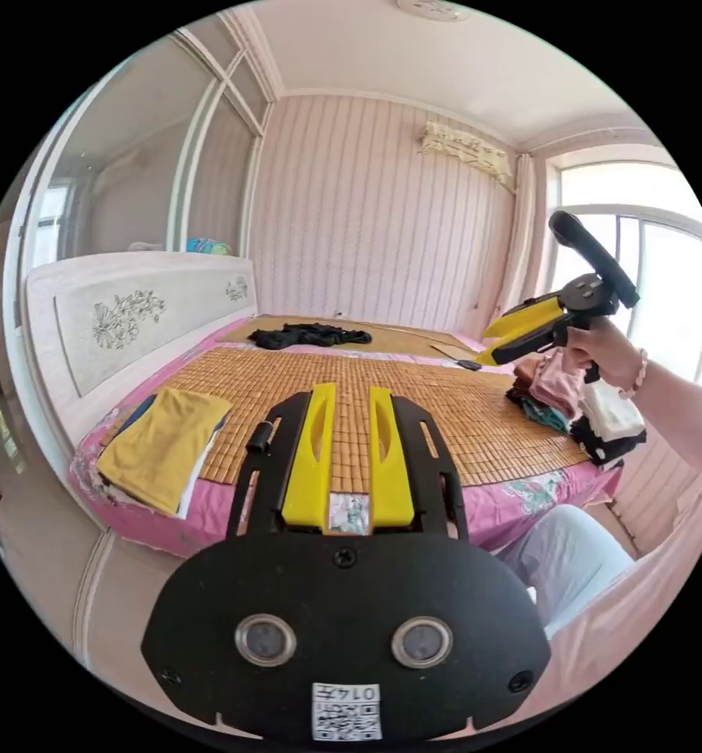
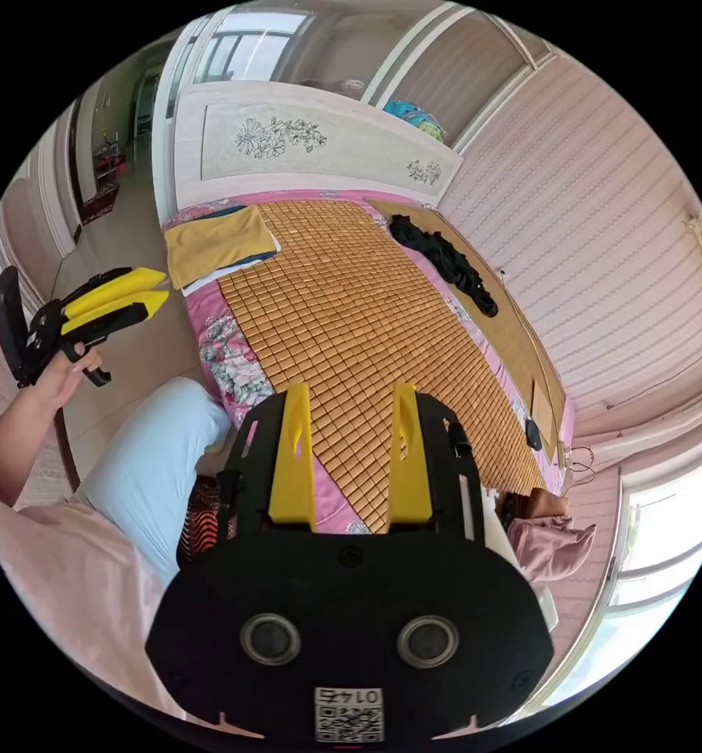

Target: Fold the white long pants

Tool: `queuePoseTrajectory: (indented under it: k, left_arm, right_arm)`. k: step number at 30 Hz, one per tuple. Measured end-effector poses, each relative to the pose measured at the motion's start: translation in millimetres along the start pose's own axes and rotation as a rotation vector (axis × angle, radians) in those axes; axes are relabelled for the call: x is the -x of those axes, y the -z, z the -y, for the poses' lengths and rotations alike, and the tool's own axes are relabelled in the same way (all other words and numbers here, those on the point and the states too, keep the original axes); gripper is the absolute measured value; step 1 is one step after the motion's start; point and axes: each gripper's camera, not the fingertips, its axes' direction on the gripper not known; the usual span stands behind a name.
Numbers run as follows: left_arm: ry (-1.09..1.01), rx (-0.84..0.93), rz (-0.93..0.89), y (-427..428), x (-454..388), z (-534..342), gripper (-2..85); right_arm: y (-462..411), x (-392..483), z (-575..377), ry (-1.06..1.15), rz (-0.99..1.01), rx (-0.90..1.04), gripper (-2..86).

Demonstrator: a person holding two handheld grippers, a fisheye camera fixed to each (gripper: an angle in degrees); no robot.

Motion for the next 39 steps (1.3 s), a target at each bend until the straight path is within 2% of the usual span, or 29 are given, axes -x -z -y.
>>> queuePoseTrajectory:
  k: [2, 4, 6, 10, 13, 25, 31, 36, 39]
  left_arm:
    - [-0.104, -0.034, 0.061, 2.7, -28.6, 14.7, 6.6]
    - [-0.169, -0.035, 0.046, 9.7, -34.0, 37.6, 7.0]
    - [-0.212, 0.000, 0.070, 17.2, -45.0, 54.3, 7.5]
    - [-0.220, -0.026, 0.058, 13.6, -82.9, 40.7, 8.0]
    - [-0.277, 0.003, 0.018, -21.1, -132.3, 22.8, 8.5]
    - [-0.483, 0.180, -0.409, -237.4, -369.1, -22.2, 9.9]
    - [-0.590, 0.310, -0.636, -351.9, -505.4, -64.9, 10.6]
    - [-0.674, 0.403, -0.833, -440.3, -637.5, -111.0, 10.8]
    - [-0.729, 0.412, -0.909, -478.1, -711.5, -133.3, 10.6]
  right_arm:
    - [22.7, -5.5, -25.6, 0.029, -0.033, 0.001, 11.2]
    - [40.1, -20.0, -43.6, -0.001, -0.090, 0.014, 13.2]
    - [64.0, -36.2, -58.1, -0.037, -0.004, 0.006, 15.3]
    - [88.8, -50.4, -78.3, -0.096, -0.017, -0.055, 15.8]
    - [99.0, -66.8, -88.7, -0.120, -0.054, -0.062, 15.8]
    - [108.9, -231.7, -182.7, -0.387, -0.068, 0.042, 16.1]
    - [104.7, -341.2, -300.6, -0.650, -0.130, 0.198, 16.2]
    - [109.1, -438.2, -422.9, -0.909, -0.218, 0.399, 17.3]
    - [122.9, -480.5, -460.8, -1.014, -0.266, 0.390, 19.2]
